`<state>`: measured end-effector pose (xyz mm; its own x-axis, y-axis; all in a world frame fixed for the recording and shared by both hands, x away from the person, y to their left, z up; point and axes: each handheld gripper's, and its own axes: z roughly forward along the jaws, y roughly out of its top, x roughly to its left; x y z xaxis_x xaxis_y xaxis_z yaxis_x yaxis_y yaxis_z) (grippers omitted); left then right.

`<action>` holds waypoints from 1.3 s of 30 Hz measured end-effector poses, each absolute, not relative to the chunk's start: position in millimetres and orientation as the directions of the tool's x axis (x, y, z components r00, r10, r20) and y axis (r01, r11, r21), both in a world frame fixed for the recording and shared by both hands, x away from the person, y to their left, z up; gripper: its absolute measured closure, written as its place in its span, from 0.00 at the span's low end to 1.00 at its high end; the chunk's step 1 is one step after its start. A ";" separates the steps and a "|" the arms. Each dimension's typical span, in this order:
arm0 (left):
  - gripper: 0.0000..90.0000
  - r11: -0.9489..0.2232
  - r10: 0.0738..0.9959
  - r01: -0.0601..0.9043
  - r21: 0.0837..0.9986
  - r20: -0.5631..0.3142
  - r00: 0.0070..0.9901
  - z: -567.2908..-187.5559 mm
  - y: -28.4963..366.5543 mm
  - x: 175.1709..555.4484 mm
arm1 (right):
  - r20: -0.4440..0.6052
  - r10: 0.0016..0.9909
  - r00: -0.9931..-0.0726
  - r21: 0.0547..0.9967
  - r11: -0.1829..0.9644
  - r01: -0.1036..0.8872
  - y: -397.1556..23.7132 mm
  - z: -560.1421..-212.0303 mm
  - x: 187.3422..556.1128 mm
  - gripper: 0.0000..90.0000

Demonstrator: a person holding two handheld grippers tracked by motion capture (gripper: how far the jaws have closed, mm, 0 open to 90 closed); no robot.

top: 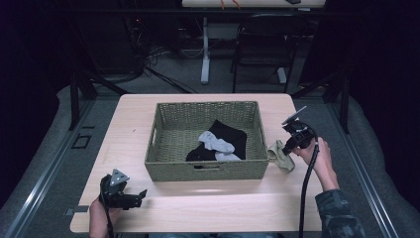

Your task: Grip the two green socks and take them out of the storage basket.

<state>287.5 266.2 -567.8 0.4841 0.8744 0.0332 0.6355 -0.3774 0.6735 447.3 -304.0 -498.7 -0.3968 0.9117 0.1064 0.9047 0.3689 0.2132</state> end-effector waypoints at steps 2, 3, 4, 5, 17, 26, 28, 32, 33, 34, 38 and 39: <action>0.00 -0.375 0.875 0.637 0.674 0.031 0.483 -567.9 266.1 287.6 | 0.106 0.910 -0.401 0.201 0.376 0.905 -304.4 -501.9 448.2 0.93; 0.00 -0.376 0.875 0.637 0.673 0.031 0.483 -567.9 266.1 287.6 | 0.104 0.917 -0.385 0.209 0.359 0.910 -303.5 -504.3 447.8 0.91; 0.00 -0.375 0.875 0.637 0.674 0.031 0.483 -568.0 266.1 287.6 | 0.109 0.915 -0.389 0.208 0.362 0.909 -304.4 -506.1 448.6 0.88; 0.00 -0.377 0.874 0.636 0.673 0.032 0.485 -567.9 266.2 287.7 | 0.110 0.914 -0.391 0.197 0.365 0.910 -305.0 -506.8 449.4 0.84; 0.00 -0.376 0.875 0.637 0.673 0.032 0.482 -568.3 266.0 288.1 | 0.114 0.906 -0.408 0.321 0.355 0.878 -312.6 -467.2 428.8 0.39; 0.00 -0.381 0.873 0.636 0.671 0.035 0.486 -568.2 265.2 288.5 | 0.096 0.877 -0.471 0.407 0.397 0.823 -303.1 -444.8 391.5 0.11; 0.00 -0.381 0.874 0.638 0.669 0.035 0.486 -568.1 265.6 288.8 | 0.095 0.873 -0.478 0.424 0.399 0.813 -300.6 -442.8 383.1 0.09; 0.00 -0.378 0.873 0.637 0.672 0.030 0.486 -568.4 264.2 289.2 | 0.076 0.863 -0.499 0.461 0.414 0.785 -296.0 -443.0 367.8 0.06; 0.00 -0.379 0.873 0.637 0.672 0.031 0.486 -568.4 264.1 289.2 | 0.066 0.859 -0.507 0.445 0.429 0.786 -296.0 -443.1 364.8 0.05; 0.00 -0.379 0.873 0.637 0.672 0.032 0.486 -568.3 264.0 289.4 | 0.061 0.858 -0.510 0.446 0.433 0.783 -295.8 -445.0 362.0 0.03; 0.00 -0.380 0.872 0.635 0.673 0.032 0.488 -568.4 264.1 289.7 | 0.057 0.850 -0.524 0.425 0.454 0.783 -291.9 -457.1 350.2 0.00; 0.00 -0.381 0.872 0.635 0.671 0.033 0.489 -568.4 264.0 289.9 | 0.062 0.847 -0.528 0.426 0.456 0.781 -290.4 -461.5 347.1 0.00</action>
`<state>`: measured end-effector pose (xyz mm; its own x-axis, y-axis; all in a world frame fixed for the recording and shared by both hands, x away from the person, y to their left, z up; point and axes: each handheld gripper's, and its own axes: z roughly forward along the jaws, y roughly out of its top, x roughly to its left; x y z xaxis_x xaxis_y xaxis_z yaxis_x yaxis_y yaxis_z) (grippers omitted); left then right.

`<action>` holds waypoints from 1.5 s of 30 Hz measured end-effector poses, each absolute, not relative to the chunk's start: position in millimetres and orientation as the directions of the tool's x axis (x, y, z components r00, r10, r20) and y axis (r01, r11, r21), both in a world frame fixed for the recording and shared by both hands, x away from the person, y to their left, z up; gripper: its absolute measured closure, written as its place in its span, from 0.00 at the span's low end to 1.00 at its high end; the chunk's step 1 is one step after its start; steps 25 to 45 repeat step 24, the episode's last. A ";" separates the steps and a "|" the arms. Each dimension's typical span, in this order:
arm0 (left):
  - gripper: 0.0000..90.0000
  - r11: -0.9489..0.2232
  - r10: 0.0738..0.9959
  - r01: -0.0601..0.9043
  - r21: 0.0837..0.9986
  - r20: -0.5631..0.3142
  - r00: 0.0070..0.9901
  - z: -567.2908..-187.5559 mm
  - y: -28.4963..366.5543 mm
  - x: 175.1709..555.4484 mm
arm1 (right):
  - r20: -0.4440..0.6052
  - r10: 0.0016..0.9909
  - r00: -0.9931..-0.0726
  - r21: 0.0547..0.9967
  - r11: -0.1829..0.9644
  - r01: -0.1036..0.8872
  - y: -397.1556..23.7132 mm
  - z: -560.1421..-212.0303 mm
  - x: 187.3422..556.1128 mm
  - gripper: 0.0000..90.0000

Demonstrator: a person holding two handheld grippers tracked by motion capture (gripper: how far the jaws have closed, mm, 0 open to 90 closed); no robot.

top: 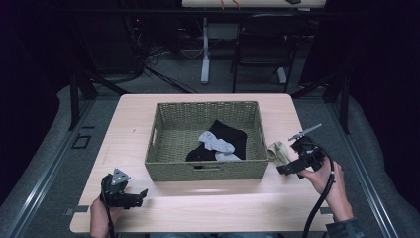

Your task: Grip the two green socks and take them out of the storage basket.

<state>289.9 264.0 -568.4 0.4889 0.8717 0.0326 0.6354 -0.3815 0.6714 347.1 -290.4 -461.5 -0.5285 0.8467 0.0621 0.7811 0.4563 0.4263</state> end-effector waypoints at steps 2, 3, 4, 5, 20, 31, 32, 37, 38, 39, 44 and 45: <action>0.00 -0.385 0.870 0.635 0.669 0.035 0.491 -568.4 264.0 290.1 | 0.060 0.839 -0.541 0.416 0.472 0.777 -288.8 -469.0 341.5 0.00; 0.00 -0.384 0.871 0.636 0.669 0.034 0.491 -568.5 263.8 290.2 | 0.067 0.838 -0.541 0.414 0.470 0.779 -287.9 -472.9 338.6 0.00; 0.00 -0.384 0.871 0.636 0.669 0.034 0.490 -568.5 263.6 290.2 | 0.062 0.836 -0.545 0.412 0.476 0.777 -287.2 -476.8 336.1 0.00; 0.00 -0.387 0.870 0.635 0.669 0.036 0.492 -568.3 263.6 290.3 | 0.063 0.837 -0.543 0.415 0.473 0.778 -286.2 -481.3 333.4 0.00; 0.00 -0.394 0.864 0.629 0.670 0.036 0.503 -568.3 261.3 290.3 | 0.074 0.848 -0.525 0.430 0.448 0.784 -296.6 -539.2 310.4 0.00; 0.00 -0.390 0.866 0.634 0.668 0.032 0.499 -568.7 261.4 290.3 | 0.078 0.852 -0.518 0.441 0.436 0.784 -297.9 -540.4 310.5 0.00; 0.00 -0.390 0.866 0.634 0.668 0.032 0.499 -568.7 261.4 290.3 | 0.078 0.852 -0.518 0.441 0.436 0.784 -297.9 -540.4 310.5 0.00; 0.00 -0.390 0.866 0.634 0.668 0.032 0.499 -568.7 261.4 290.3 | 0.078 0.852 -0.518 0.441 0.436 0.784 -297.9 -540.4 310.5 0.00; 0.00 -0.390 0.866 0.634 0.668 0.032 0.499 -568.7 261.4 290.3 | 0.078 0.852 -0.518 0.441 0.436 0.784 -297.9 -540.4 310.5 0.00; 0.00 -0.390 0.866 0.634 0.668 0.032 0.499 -568.7 261.4 290.3 | 0.078 0.852 -0.518 0.441 0.436 0.784 -297.9 -540.4 310.5 0.00; 0.00 -0.390 0.866 0.634 0.668 0.032 0.499 -568.7 261.4 290.3 | 0.078 0.852 -0.518 0.441 0.436 0.784 -297.9 -540.4 310.5 0.00; 0.00 -0.390 0.866 0.634 0.668 0.032 0.499 -568.7 261.4 290.3 | 0.078 0.852 -0.518 0.441 0.436 0.784 -297.9 -540.4 310.5 0.00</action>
